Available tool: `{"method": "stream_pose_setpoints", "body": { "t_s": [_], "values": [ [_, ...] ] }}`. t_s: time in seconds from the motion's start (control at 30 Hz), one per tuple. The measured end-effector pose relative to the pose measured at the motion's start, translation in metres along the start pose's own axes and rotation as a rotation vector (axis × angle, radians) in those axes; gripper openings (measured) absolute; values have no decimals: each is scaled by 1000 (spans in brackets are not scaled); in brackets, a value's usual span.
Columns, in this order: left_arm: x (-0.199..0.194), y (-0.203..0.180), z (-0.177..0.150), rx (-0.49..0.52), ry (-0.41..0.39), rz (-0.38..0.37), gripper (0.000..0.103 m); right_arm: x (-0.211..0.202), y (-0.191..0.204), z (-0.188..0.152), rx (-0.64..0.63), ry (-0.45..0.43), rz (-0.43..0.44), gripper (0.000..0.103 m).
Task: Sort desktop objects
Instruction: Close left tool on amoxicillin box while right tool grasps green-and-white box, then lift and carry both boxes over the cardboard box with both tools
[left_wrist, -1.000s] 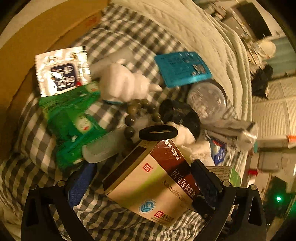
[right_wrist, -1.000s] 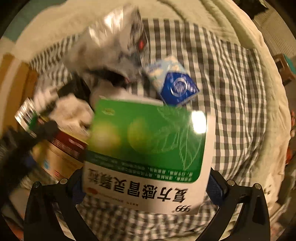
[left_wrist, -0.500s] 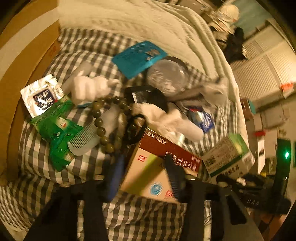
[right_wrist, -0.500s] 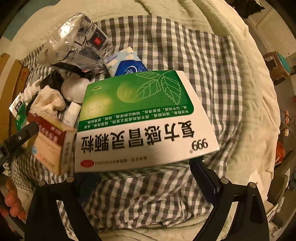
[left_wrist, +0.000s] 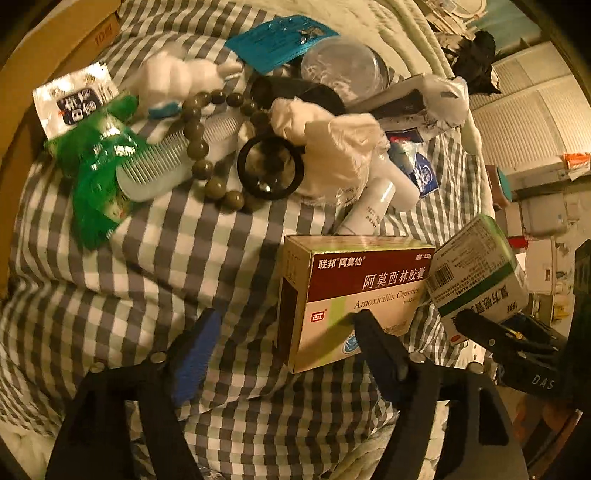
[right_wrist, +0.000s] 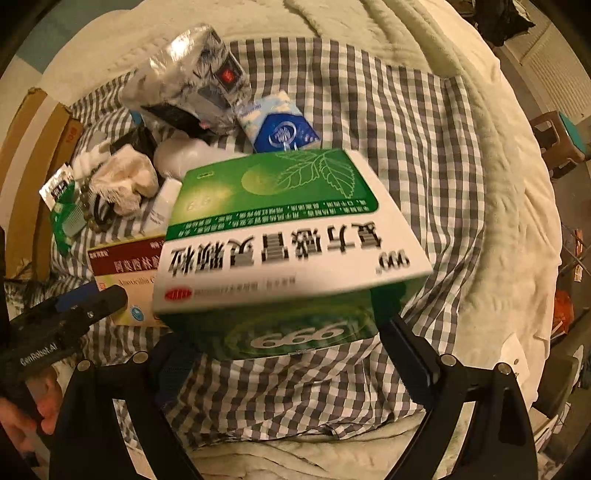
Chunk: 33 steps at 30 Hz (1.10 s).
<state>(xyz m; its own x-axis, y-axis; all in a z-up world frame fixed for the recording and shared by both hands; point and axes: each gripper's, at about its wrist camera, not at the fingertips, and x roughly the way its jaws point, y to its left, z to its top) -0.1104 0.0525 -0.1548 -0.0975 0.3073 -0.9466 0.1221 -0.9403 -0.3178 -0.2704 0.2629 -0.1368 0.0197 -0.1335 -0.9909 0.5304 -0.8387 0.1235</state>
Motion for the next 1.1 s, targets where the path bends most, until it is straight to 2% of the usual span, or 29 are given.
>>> {"method": "stream_pose_setpoints", "body": {
  "t_s": [0.13,0.23,0.33,0.37,0.5,0.63,0.73,0.9,1.03,1.1],
  "values": [
    [10,-14,-2,39,5,-10,81,5,-8,-1,20,6,6,94],
    [15,-32,-1,114,-7,-4,81,7,-12,4,27,2,20,94],
    [18,-51,-3,193,-17,9,71,13,-12,9,6,5,21,94],
    [19,-56,-3,212,-19,4,65,15,-12,10,-3,11,16,94],
    [11,-70,-1,282,-35,-34,54,24,-15,12,-10,35,-10,93],
    [2,-77,3,278,-63,-70,47,23,-27,13,7,27,-11,93],
    [5,-98,7,242,-84,-156,42,23,-36,11,28,27,-8,93],
    [6,-131,1,275,-88,-214,42,25,-41,5,43,35,1,93],
    [19,-148,-4,258,-70,-175,42,28,-41,5,33,40,-9,92],
    [26,-148,-4,259,-62,-113,39,28,-42,4,28,42,-7,92]
  ]
}}
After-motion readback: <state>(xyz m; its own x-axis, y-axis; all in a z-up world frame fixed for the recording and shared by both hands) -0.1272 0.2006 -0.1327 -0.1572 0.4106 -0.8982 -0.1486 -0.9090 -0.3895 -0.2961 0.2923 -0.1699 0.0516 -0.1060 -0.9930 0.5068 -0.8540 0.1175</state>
